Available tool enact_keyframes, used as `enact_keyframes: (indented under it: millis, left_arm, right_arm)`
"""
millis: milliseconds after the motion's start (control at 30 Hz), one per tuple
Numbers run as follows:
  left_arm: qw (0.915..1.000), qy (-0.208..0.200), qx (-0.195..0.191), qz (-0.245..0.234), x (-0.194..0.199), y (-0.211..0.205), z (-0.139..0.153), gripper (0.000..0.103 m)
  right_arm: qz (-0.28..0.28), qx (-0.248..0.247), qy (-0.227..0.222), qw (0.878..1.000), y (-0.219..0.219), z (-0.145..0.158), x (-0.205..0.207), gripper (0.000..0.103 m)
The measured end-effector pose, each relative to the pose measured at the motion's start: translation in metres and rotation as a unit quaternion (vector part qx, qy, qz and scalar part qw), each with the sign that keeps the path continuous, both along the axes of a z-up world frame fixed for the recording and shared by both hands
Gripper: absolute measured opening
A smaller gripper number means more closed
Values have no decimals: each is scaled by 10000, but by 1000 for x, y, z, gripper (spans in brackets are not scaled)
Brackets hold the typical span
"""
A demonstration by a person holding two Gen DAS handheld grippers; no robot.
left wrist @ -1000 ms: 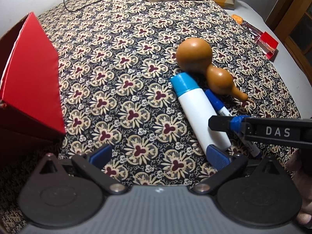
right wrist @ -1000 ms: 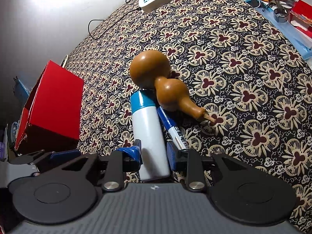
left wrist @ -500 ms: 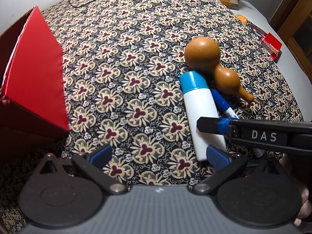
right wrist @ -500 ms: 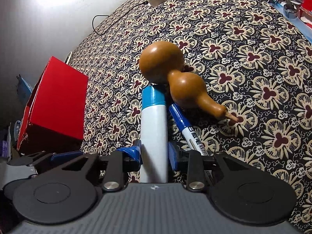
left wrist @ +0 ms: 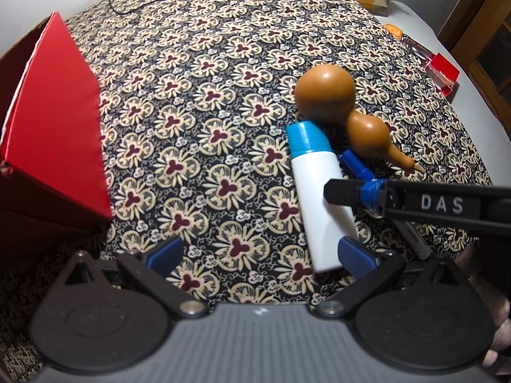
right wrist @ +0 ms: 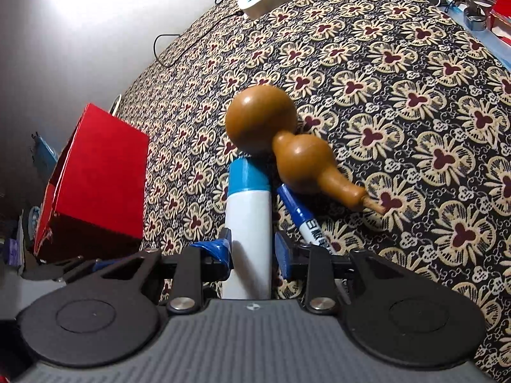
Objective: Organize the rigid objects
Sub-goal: 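Close the right gripper around the white blue-capped bottle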
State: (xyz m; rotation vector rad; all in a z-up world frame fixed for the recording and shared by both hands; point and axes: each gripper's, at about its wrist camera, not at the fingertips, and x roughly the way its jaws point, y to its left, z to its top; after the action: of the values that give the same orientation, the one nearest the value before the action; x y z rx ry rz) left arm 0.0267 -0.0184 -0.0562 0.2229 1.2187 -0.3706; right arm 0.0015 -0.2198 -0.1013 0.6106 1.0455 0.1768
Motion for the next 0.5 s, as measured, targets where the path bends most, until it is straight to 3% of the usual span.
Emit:
enact_keyframes:
  millis: [233, 300, 500]
  left_arm:
    - [9999, 24, -66, -97, 1, -9, -2, 99]
    - [9998, 51, -93, -153, 1, -11, -3, 88]
    - [9997, 151, -155, -134, 3, -9, -11, 81]
  right_arm:
    - [-30, 311, 33, 9995, -7, -6, 5, 14]
    - [24, 281, -4, 9996, -2, -6, 6, 13]
    - [284, 222, -123, 9993, 13, -7, 11, 11]
